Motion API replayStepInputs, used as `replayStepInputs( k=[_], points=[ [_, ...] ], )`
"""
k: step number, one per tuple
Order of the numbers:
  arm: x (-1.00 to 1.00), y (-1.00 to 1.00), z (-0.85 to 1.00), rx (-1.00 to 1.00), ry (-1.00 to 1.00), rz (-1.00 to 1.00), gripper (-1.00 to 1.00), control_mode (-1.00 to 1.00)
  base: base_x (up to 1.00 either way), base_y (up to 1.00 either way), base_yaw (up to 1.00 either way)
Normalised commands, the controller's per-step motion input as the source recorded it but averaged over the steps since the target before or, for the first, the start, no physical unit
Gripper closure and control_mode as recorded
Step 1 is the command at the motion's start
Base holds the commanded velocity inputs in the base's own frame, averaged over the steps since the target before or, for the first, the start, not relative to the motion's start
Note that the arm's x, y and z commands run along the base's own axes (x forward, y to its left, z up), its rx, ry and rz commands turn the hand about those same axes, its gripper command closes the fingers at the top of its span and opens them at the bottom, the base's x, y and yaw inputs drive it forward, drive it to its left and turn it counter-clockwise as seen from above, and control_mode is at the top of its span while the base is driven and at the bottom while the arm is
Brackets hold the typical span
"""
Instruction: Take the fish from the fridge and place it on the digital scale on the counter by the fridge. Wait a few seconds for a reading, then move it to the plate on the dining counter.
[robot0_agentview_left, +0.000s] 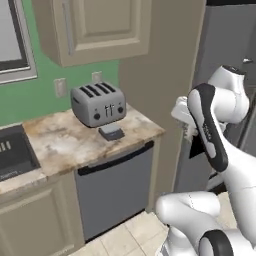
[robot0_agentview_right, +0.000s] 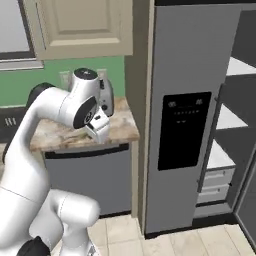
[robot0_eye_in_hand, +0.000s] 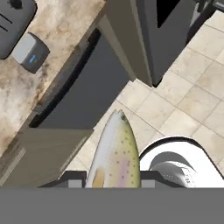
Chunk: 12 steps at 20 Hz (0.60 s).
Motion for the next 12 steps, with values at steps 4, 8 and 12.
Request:
replayStepInputs(
  k=[4, 8, 12],
  points=[
    [0.00, 0.00, 0.00, 0.00, 0.00, 0.00, 1.00, 1.00, -0.38, 0.02, -0.92],
    [0.00, 0.00, 0.00, 0.00, 0.00, 0.00, 1.00, 1.00, -0.34, 0.01, -0.93],
    [0.00, 0.00, 0.00, 0.00, 0.00, 0.00, 1.00, 1.00, -0.27, 0.00, -0.95]
  ],
)
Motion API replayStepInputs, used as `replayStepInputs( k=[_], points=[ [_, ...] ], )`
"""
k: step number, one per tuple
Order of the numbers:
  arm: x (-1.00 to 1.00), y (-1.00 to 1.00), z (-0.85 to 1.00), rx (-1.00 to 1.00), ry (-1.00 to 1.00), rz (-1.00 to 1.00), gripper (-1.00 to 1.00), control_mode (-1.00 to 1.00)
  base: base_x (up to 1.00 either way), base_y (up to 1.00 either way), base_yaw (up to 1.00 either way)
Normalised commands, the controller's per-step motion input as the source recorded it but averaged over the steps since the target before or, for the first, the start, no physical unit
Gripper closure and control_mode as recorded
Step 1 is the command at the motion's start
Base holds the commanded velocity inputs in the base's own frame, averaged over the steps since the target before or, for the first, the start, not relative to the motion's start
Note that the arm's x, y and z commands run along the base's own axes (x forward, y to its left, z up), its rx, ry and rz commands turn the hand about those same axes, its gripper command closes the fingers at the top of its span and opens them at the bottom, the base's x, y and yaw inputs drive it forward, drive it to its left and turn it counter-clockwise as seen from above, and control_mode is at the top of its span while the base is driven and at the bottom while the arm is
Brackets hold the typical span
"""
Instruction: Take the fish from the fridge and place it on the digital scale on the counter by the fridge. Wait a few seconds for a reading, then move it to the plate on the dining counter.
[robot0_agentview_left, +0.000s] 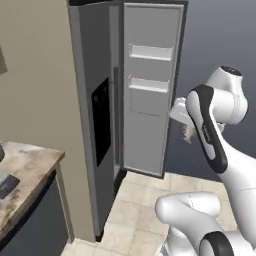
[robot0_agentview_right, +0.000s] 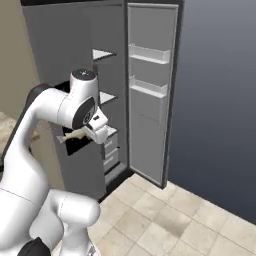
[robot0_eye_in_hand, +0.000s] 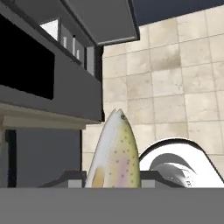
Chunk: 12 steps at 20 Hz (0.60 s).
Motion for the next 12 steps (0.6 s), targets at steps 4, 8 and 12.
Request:
replayStepInputs(
  k=[4, 8, 12],
  points=[
    [0.00, 0.00, 0.00, 0.00, 0.00, 0.00, 1.00, 1.00, -0.29, 0.00, -0.93],
    [0.00, 0.00, 0.00, 0.00, 0.00, 0.00, 1.00, 1.00, -0.31, -0.01, -0.88],
    [0.00, 0.00, 0.00, 0.00, 0.00, 0.00, 1.00, 1.00, -0.09, -0.22, -0.85]
  ],
)
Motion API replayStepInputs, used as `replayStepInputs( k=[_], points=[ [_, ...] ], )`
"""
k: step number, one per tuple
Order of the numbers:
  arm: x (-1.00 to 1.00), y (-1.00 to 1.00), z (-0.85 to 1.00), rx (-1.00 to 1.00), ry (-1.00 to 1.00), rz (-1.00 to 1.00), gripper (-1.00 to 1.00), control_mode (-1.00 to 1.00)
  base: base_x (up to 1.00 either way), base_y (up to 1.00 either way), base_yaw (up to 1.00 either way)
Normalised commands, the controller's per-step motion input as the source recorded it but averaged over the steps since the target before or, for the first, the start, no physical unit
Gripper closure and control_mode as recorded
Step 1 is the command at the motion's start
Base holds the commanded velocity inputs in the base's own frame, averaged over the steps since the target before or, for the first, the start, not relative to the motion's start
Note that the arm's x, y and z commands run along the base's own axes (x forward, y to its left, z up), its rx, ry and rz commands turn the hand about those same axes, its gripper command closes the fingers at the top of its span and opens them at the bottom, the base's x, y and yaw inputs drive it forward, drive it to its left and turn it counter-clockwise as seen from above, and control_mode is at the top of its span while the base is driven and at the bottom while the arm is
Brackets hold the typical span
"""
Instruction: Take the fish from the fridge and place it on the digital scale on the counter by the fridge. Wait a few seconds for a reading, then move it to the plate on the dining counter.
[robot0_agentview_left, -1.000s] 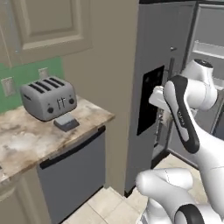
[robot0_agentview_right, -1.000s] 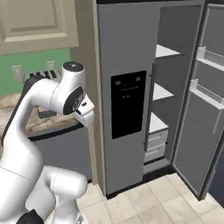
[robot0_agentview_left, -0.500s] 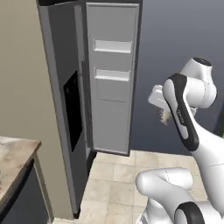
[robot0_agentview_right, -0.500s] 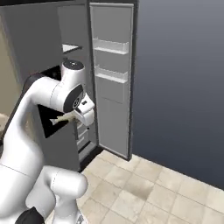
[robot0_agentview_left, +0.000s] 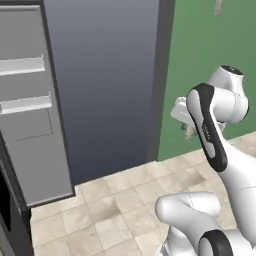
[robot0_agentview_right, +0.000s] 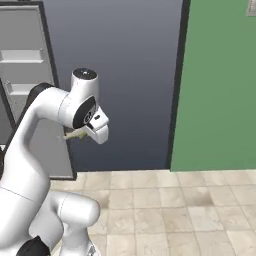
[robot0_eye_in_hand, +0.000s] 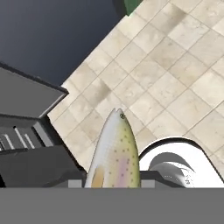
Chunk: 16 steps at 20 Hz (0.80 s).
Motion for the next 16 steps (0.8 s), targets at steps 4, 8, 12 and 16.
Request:
replayStepInputs(
  k=[4, 8, 12, 16],
  points=[
    [0.00, 0.00, 0.00, 0.00, 0.00, 0.00, 1.00, 1.00, 0.00, -0.53, -0.81],
    [0.00, 0.00, 0.00, 0.00, 0.00, 0.00, 1.00, 1.00, 0.00, -0.79, -0.78],
    [0.00, 0.00, 0.00, 0.00, 0.00, 0.00, 1.00, 1.00, 0.00, -0.93, -0.74],
    [0.00, 0.00, 0.00, 0.00, 0.00, 0.00, 1.00, 1.00, 0.00, -1.00, -0.69]
  ],
)
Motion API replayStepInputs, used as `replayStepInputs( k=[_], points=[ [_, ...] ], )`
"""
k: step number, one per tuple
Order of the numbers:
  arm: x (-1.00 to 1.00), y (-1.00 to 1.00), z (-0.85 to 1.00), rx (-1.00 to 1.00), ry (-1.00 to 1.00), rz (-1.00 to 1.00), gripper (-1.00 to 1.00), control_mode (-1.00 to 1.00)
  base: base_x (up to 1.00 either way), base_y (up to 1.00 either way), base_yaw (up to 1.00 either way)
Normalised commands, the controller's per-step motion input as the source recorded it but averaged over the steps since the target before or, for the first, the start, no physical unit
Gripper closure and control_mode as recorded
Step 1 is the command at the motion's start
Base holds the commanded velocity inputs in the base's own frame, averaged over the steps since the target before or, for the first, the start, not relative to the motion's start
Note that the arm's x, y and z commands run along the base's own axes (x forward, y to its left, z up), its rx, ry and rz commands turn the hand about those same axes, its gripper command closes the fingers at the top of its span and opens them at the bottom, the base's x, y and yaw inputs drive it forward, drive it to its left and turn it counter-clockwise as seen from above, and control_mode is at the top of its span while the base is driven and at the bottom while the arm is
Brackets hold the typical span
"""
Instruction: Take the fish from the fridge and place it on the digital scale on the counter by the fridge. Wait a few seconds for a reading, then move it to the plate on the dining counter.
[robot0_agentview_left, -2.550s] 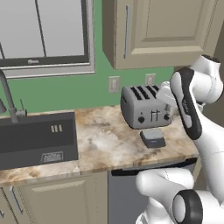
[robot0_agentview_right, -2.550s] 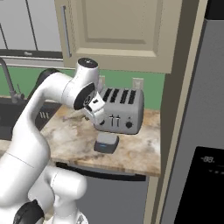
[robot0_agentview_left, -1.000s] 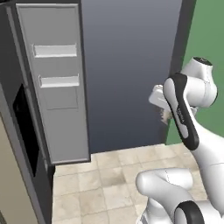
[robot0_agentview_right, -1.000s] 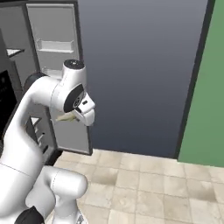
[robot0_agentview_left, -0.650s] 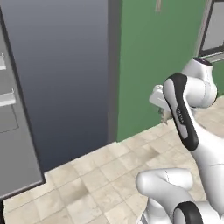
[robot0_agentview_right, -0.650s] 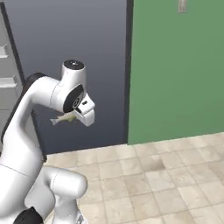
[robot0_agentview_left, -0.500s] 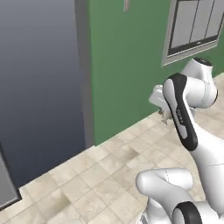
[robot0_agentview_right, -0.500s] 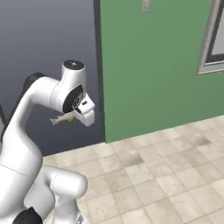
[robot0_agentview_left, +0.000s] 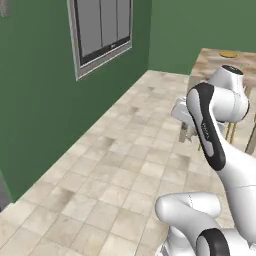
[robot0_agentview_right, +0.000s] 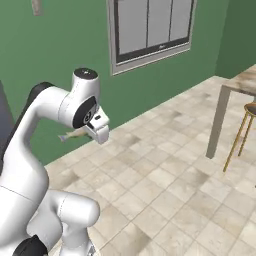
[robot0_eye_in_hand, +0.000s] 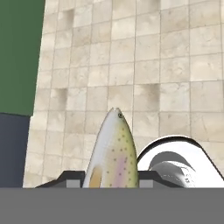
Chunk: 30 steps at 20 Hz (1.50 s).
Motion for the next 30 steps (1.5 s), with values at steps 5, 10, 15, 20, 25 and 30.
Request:
replayStepInputs(
  k=[5, 10, 15, 20, 25, 30],
  points=[
    [0.00, 0.00, 0.00, 0.00, 0.00, 0.00, 1.00, 1.00, 0.24, -1.00, -0.58],
    [0.00, 0.00, 0.00, 0.00, 0.00, 0.00, 1.00, 1.00, 0.86, -0.94, -0.34],
    [0.00, 0.00, 0.00, 0.00, 0.00, 0.00, 1.00, 1.00, 1.00, -0.75, -0.04],
    [0.00, 0.00, 0.00, 0.00, 0.00, 0.00, 1.00, 1.00, 1.00, -0.75, 0.00],
    [0.00, 0.00, 0.00, 0.00, 0.00, 0.00, 1.00, 1.00, 1.00, -0.61, 0.00],
    [0.00, 0.00, 0.00, 0.00, 0.00, 0.00, 1.00, 1.00, 1.00, -0.93, 0.13]
  ],
)
